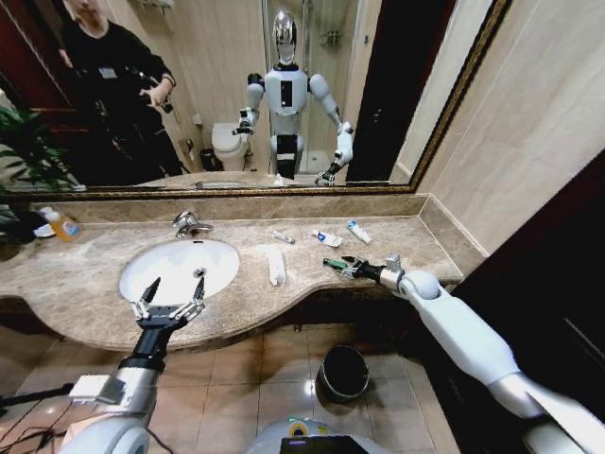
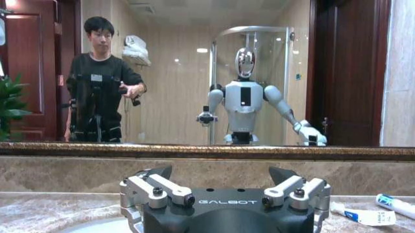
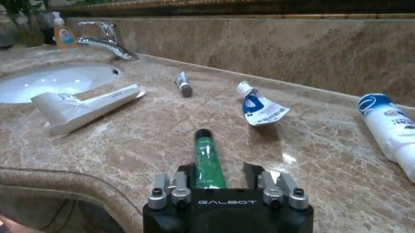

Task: Pick up the trash from the sink and place it in the trash bin.

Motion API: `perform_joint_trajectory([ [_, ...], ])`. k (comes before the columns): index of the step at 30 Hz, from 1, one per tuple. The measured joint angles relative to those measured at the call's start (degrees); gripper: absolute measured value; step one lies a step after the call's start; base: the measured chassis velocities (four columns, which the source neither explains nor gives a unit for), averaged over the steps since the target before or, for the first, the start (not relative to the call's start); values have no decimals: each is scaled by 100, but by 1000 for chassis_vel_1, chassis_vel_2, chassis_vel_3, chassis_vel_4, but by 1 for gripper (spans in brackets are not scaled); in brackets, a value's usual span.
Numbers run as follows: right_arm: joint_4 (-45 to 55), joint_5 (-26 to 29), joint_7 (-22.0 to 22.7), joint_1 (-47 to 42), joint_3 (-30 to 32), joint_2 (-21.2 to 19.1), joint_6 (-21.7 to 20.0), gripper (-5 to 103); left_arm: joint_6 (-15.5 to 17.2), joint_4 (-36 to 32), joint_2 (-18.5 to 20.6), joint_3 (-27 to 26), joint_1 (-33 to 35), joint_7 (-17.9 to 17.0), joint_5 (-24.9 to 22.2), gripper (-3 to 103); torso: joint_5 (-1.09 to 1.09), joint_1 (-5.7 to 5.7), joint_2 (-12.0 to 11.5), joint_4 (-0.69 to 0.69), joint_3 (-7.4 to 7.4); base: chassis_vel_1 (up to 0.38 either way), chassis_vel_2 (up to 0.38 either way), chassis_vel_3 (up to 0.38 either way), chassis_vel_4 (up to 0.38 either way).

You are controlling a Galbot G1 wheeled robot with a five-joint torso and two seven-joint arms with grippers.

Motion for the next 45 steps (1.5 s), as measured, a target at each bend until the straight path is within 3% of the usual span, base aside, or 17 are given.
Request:
perform_joint_trajectory([
  [10, 194, 67, 142, -113, 111, -32, 9, 13, 0, 0, 0, 0, 0, 0, 0, 100, 0, 0, 0, 0, 0, 0, 0, 0, 0],
  [14, 439, 166, 322, -281, 301, -56, 4, 7, 0, 0, 0, 0, 0, 0, 0, 100, 0, 0, 0, 0, 0, 0, 0, 0, 0],
  [19, 902, 324, 567, -627, 654, -121, -30, 5, 0, 0, 0, 0, 0, -1, 0, 100, 0, 0, 0, 1, 0, 0, 0, 0, 0],
  [23, 1600, 574, 1013, -1244, 1177, -230, 26, 5, 0, 0, 0, 0, 0, -2, 0, 100, 1, 0, 0, 0, 0, 0, 0, 0, 0],
  [26, 2539, 828, 1704, -2050, 1761, -301, 236, 5, 0, 0, 0, 0, 0, -1, 0, 100, -3, 0, 0, -1, -1, 0, 0, 0, 0],
  [28, 2749, 849, 1826, -2210, 1842, -283, 265, 5, 0, 0, 0, 0, 0, -1, 0, 100, -1, -1, 0, -2, -1, 0, 0, 0, 0],
  [31, 3210, 845, 2011, -2604, 2044, -112, 288, 5, 0, 0, 0, 0, 0, -1, 0, 100, -2, -1, 0, 2, -1, 0, 0, 0, 0],
  [36, 3914, 544, 2311, -3790, 2497, 561, 436, 5, 0, 0, 0, 0, 0, -1, 0, 100, 1, -1, 0, 0, -1, 0, 0, 0, 0],
  [42, 4050, 121, 2205, -4622, 2820, 994, 849, 5, 0, 0, 0, 0, 0, 0, 0, 100, 0, -1, 0, 0, -1, 0, 0, 0, 0],
  [45, 3891, -162, 1990, -5133, 3047, 1374, 1247, 5, 0, 0, 0, 0, 0, 0, 0, 100, 0, -1, -1, 0, -1, 0, 0, 0, 0],
])
